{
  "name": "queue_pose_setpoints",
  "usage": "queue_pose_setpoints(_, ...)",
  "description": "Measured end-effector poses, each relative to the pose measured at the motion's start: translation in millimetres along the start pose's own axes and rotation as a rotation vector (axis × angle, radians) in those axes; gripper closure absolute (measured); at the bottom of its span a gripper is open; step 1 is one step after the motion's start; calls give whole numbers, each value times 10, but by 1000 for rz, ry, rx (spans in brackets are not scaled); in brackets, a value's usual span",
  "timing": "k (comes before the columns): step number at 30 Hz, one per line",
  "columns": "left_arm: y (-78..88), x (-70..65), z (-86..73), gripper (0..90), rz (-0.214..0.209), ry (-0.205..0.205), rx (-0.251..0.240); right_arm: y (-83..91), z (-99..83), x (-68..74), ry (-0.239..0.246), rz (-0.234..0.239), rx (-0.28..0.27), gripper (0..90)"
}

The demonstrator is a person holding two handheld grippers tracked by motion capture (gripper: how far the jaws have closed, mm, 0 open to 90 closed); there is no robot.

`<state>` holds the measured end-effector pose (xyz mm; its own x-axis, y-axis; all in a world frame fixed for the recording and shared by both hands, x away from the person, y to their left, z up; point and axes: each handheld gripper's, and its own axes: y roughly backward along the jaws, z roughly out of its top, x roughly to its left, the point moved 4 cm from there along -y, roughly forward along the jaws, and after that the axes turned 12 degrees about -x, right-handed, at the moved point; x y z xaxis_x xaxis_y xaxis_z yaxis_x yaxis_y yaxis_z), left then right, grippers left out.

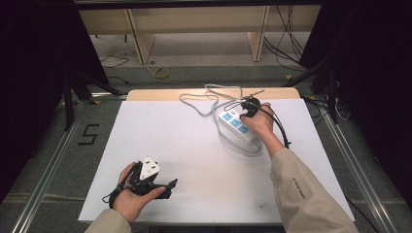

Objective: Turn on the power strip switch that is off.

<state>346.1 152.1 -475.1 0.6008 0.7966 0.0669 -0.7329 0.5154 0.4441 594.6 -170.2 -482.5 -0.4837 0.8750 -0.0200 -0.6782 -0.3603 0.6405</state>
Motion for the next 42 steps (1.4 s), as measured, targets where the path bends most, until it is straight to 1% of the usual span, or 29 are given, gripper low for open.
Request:
queue_pose_setpoints(5,0,-5,3,111,-1,-2,-1,2,1,13,10,-7,-1,900)
queue_pose_setpoints(14,-1,-5,2,111,-1,-3,1,4,-5,13,5,-13,-8,900)
queue_pose_setpoints(18,-3,-10,1,111,-2,-5,3,14,6,20,14,-21,-8,900)
queue_pose_setpoints(24,-5,-12,3,111,-2,-6,6,28,-26,10,10,-27,-43,900)
queue_pose_setpoints(27,-11,-17,5,111,-4,-6,4,48,-29,7,11,-21,-47,899)
queue_pose_setpoints(29,-13,-20,7,111,-3,-8,5,63,-26,0,9,-19,-53,861)
queue_pose_setpoints(34,-15,-24,7,111,-3,-9,6,120,-39,-7,2,1,-67,840)
queue_pose_setpoints(42,-24,-31,12,112,-5,-12,7,203,-107,-36,6,11,-75,782)
